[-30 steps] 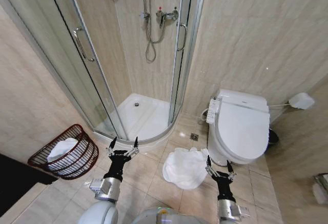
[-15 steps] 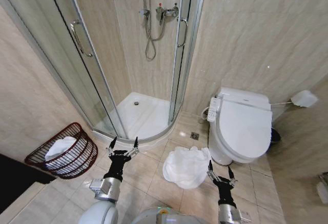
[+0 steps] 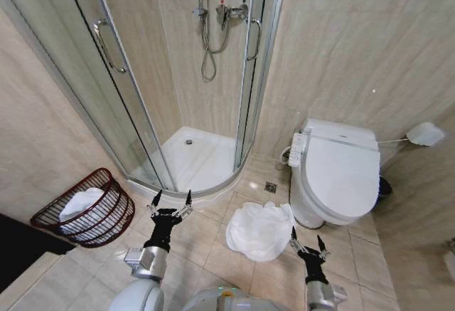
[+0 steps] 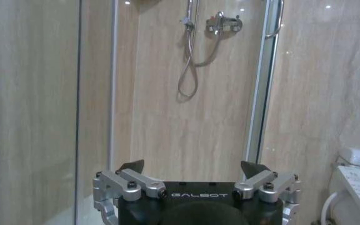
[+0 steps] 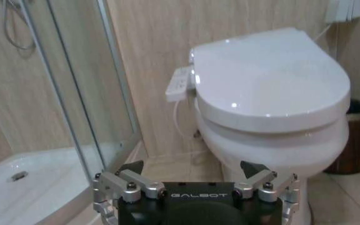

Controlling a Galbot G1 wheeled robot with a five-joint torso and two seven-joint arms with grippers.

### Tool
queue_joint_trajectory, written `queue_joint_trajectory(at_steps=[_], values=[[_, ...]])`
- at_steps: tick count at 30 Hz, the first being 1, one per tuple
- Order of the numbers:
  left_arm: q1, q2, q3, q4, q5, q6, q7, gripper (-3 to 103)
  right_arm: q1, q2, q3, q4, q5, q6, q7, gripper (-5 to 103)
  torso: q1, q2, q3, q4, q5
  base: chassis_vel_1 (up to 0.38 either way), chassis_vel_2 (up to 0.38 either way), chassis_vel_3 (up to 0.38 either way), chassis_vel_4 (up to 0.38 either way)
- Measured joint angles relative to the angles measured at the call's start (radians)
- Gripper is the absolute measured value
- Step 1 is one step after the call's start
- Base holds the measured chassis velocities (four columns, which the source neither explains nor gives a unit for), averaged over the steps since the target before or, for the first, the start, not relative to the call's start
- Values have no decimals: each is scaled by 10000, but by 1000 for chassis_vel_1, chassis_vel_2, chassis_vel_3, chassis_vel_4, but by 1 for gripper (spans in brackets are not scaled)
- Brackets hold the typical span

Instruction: Discard the used towel into the hamper.

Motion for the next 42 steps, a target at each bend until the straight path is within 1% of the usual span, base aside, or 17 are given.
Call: queue_joint_trajectory(at_steps=[1, 5, 8, 11, 12, 15, 17, 24, 28, 38, 42], values=[[0, 0, 0, 0, 0, 0, 0, 100, 0, 0, 0, 0, 0, 0, 0, 100, 0, 0, 0, 0, 0, 0, 0, 0, 0], [0, 0, 0, 0, 0, 0, 0, 100, 177, -297, -82, -197, 218, -185, -259, 100, -96, -227, -132, -1, 0, 0, 0, 0, 0], [0, 0, 0, 0, 0, 0, 0, 100, 214, -369, -118, -200, 360, -276, -353, 100, -137, -332, -196, -1, 0, 0, 0, 0, 0], [0, 0, 0, 0, 0, 0, 0, 100, 268, -389, -136, -246, 295, -361, -262, 100, -180, -438, -258, -1, -2, 0, 0, 0, 0], [0, 0, 0, 0, 0, 0, 0, 100, 314, -374, -145, -316, 139, -368, -99, 100, -201, -486, -285, -1, -1, 0, 0, 0, 0], [0, 0, 0, 0, 0, 0, 0, 100, 434, -317, -174, -619, -415, -112, 126, 100, -269, -630, -362, -1, 0, 0, 0, 0, 0], [0, 0, 0, 0, 0, 0, 0, 100, 444, -307, -176, -671, -512, -60, 126, 100, -291, -679, -388, -1, -1, 0, 0, 0, 0], [0, 0, 0, 0, 0, 0, 0, 100, 405, -315, -174, -693, -741, 144, -115, 100, -410, -972, -561, -1, -1, 0, 0, 0, 0], [0, 0, 0, 0, 0, 0, 0, 100, 327, -281, -169, -760, -1131, 329, -229, 100, -476, -1151, -674, -1, -1, 0, 0, 0, 0], [0, 0, 0, 0, 0, 0, 0, 100, 160, -151, -189, -816, -1461, 646, -348, 100, -649, -1578, -929, -1, -1, 0, 0, 0, 0], [0, 0, 0, 0, 0, 0, 0, 100, 106, -131, -184, -816, -1457, 692, -362, 100, -703, -1724, -1019, -1, -1, 0, 0, 0, 0]])
